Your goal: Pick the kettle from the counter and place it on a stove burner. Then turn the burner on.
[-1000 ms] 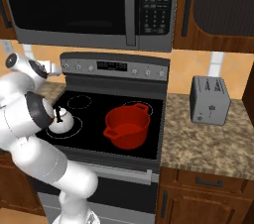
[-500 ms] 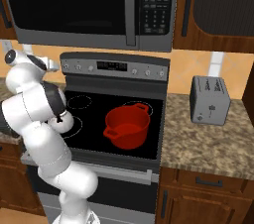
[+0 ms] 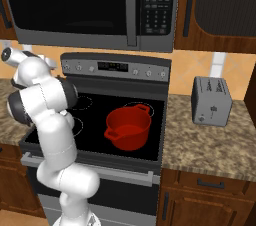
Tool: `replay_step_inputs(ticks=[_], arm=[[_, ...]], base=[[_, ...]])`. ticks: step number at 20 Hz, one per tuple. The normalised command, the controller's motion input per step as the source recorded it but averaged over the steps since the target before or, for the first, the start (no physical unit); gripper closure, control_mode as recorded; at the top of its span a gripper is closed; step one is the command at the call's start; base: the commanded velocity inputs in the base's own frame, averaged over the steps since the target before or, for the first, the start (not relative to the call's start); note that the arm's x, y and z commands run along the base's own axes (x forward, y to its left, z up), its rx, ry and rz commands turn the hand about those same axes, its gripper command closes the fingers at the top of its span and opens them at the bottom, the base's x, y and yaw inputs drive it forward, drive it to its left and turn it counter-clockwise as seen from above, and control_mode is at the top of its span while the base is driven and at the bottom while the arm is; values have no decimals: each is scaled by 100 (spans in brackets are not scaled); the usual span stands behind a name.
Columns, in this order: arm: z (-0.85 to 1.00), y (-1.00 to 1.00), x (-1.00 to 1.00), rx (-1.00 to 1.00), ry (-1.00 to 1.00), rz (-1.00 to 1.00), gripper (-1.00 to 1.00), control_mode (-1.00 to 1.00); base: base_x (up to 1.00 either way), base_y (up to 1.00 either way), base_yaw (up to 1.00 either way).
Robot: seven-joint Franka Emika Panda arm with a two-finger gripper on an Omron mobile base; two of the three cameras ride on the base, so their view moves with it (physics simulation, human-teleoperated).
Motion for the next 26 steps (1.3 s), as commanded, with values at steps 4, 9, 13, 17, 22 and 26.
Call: replay_step_inputs(ticks=[4, 9, 13, 17, 22, 26], arm=[[0, 0, 5, 0, 0, 0, -100, -100], [1, 0, 41, 0, 0, -3, -100, -100], [18, 0, 47, 1, 1, -3, -100, -100], [9, 16, 39, 0, 0, -1, -100, -100], [1, 39, 37, 0, 0, 0, -100, -100], [0, 7, 47, 0, -1, -3, -100, -100]], base=[[0, 0, 0], [0, 0, 0], [0, 0, 0], [0, 0, 0], [0, 0, 0], [0, 0, 0]])
